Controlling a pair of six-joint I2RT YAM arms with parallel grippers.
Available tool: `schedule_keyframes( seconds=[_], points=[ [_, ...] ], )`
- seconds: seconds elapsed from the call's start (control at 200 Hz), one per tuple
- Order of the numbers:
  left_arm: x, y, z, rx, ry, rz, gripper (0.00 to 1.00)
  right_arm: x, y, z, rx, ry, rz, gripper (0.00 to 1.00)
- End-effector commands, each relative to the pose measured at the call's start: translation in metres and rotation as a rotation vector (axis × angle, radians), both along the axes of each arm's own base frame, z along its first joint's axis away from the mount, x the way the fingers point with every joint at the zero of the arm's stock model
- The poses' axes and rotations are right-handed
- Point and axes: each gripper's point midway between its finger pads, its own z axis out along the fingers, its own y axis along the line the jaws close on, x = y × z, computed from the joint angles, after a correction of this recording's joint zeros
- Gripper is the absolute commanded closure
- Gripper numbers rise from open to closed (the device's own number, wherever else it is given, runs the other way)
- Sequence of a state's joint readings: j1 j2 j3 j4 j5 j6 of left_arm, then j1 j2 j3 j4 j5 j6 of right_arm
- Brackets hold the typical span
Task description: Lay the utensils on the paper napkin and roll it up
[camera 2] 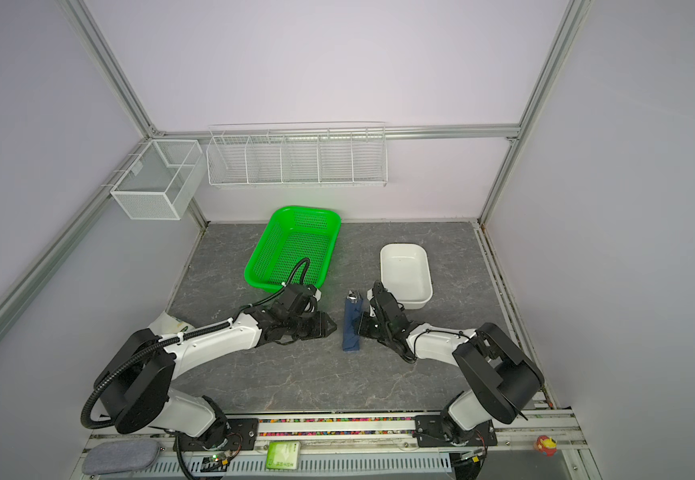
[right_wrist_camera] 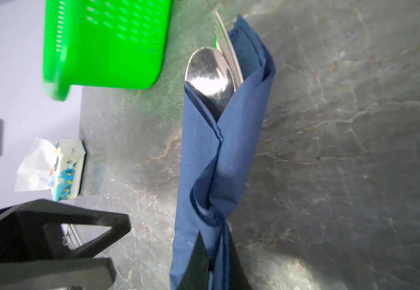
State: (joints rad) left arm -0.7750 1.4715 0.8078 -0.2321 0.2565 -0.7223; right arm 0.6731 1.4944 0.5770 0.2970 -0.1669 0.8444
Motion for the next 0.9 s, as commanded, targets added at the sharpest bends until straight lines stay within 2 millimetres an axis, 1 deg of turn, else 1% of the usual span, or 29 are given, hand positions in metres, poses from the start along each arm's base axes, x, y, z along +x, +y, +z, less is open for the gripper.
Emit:
schedule_keyframes(
  seconds=[0.0, 0.205, 0.28, 0.38, 0.465, 0.575, 0.755, 0.895],
  points=[
    [0.004, -0.005, 0.024, -0.113, -0.026, 0.003, 0.44, 0.000, 0.008, 0.028, 0.061, -0.081, 0.059, 0.94],
    [0.014, -0.008, 0.076, -0.369, -0.066, 0.013, 0.31, -0.007, 0.019, 0.077, 0.142, -0.158, 0.137, 0.94],
    [0.016, -0.011, 0.097, -0.458, -0.098, -0.005, 0.30, -0.009, 0.023, 0.096, 0.166, -0.182, 0.168, 0.94],
    [0.018, -0.016, 0.117, -0.546, -0.111, -0.007, 0.27, -0.013, 0.028, 0.117, 0.194, -0.216, 0.206, 0.93],
    [0.020, -0.019, 0.126, -0.573, -0.108, -0.008, 0.26, -0.015, 0.030, 0.134, 0.212, -0.246, 0.226, 0.93],
    [0.023, -0.022, 0.134, -0.600, -0.116, -0.009, 0.25, -0.019, 0.035, 0.149, 0.236, -0.270, 0.256, 0.93],
    [0.022, -0.029, 0.155, -0.690, -0.123, -0.035, 0.26, -0.023, 0.040, 0.163, 0.260, -0.293, 0.286, 0.93],
    [0.021, -0.028, 0.160, -0.700, -0.130, -0.037, 0.30, -0.025, 0.042, 0.174, 0.292, -0.310, 0.294, 0.93]
  ],
)
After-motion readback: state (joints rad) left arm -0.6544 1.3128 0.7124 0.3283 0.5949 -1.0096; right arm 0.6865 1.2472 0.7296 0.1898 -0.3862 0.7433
